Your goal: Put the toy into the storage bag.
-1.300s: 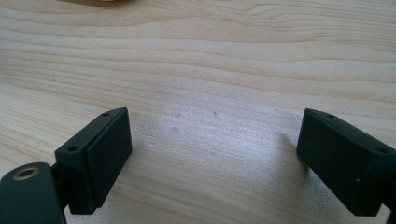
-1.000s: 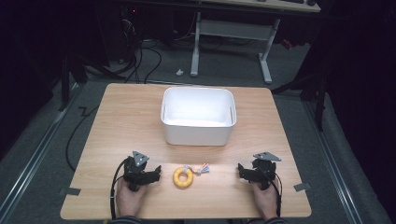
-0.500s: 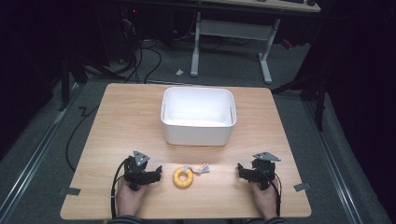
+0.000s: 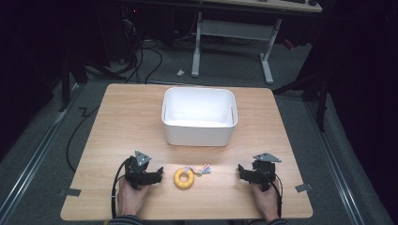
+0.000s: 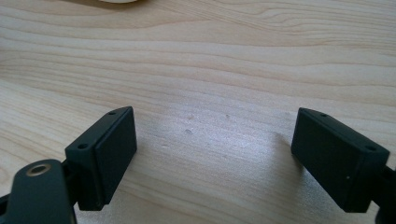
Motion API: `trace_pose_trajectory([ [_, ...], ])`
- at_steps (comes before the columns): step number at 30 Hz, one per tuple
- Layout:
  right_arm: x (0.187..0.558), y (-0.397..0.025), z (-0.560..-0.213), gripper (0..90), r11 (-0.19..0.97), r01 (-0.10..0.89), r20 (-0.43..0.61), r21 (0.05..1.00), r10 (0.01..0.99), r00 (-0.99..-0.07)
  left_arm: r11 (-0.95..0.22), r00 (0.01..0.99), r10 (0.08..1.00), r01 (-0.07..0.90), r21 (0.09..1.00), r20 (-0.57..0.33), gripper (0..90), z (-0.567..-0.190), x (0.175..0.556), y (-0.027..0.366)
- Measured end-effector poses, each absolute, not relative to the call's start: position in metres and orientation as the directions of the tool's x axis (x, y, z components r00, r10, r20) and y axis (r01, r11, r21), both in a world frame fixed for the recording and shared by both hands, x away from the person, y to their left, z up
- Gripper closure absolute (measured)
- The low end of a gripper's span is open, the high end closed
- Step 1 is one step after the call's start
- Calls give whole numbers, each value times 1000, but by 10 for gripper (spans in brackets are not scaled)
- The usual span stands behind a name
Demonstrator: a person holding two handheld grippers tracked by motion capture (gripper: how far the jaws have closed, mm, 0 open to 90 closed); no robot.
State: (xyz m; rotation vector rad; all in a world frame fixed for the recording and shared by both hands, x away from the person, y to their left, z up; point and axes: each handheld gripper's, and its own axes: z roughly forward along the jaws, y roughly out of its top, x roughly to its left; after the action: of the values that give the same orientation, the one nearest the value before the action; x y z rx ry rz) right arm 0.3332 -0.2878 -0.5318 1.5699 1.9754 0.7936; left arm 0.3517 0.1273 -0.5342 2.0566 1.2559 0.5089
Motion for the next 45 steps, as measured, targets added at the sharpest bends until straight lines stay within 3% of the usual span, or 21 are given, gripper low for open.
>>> trace_pose_trajectory([
  [8,333,-288,-532,142,177,687,-24,705,974,-226,-336,482,876,641,691,-21,170,-531,351,126],
  [12,333,-287,-532,146,176,687,-24,705,974,-225,-309,492,867,662,683,-84,180,-527,350,128],
  [32,332,-286,-532,148,181,686,-22,705,972,-234,-362,577,813,611,704,-83,180,-498,337,115],
  [45,332,-286,-532,149,183,685,-20,705,971,-239,-393,624,777,584,710,-83,227,-486,334,99],
])
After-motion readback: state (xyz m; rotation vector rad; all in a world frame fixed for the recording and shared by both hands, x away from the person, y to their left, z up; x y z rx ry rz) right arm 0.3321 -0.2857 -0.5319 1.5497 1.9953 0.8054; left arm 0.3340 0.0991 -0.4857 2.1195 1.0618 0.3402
